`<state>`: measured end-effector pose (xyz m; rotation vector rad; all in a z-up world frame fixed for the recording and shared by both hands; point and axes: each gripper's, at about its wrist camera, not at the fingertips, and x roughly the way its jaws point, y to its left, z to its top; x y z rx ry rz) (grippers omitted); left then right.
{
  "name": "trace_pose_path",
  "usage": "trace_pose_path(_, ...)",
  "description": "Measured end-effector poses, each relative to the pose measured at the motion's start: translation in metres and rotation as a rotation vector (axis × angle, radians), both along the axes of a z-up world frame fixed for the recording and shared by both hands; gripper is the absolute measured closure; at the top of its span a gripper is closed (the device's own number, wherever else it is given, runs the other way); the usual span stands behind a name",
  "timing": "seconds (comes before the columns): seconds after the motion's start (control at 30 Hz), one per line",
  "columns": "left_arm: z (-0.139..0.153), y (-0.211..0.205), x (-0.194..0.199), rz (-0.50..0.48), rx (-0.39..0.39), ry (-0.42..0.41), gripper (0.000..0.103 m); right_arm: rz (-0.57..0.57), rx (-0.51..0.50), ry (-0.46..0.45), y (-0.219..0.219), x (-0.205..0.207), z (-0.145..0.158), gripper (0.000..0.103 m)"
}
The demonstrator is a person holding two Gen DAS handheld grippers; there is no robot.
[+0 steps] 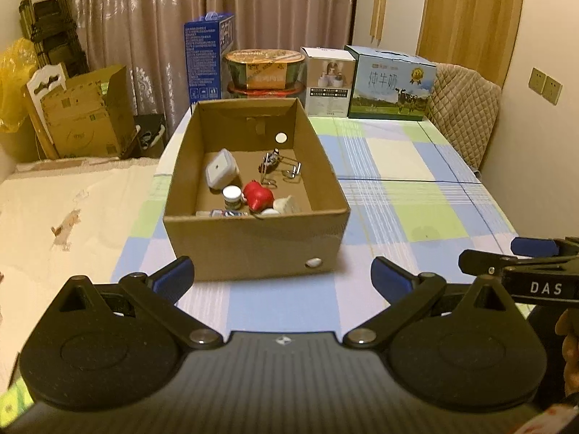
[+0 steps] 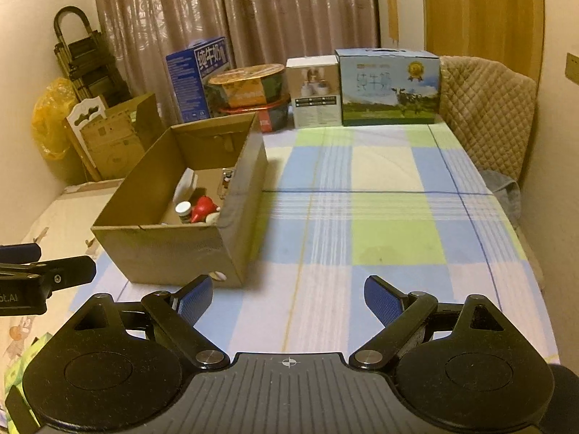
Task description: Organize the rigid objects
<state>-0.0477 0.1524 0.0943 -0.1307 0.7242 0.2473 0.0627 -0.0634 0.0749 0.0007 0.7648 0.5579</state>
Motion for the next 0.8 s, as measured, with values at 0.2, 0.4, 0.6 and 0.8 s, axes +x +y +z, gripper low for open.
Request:
trace_pose_path(0.2, 0.0, -0.007, -0.007, 0.013, 0.007, -0.013, 0.001, 0.008, -0.016, -0.008, -0.007, -0.011, 0.001, 0.015)
trace_pose_path(0.4, -0.002, -0.009, -0.009, 0.028, 0.019, -0.006, 0.001, 0.015, -0.016, -0.002, -0.006, -0.016, 0.0, 0.015)
trace_pose_path(0.6, -0.007, -0.01, -0.01, 0.03, 0.014, 0.003, 0.001, 0.025, -0.019, -0.016, 0.0, -0.015, 0.003, 0.015)
trace_pose_path(0.8, -0.009, -0.011, -0.011, 0.046, 0.008, 0.002, 0.001, 0.024, -0.024, -0.013, 0.002, -0.015, 0.001, 0.015)
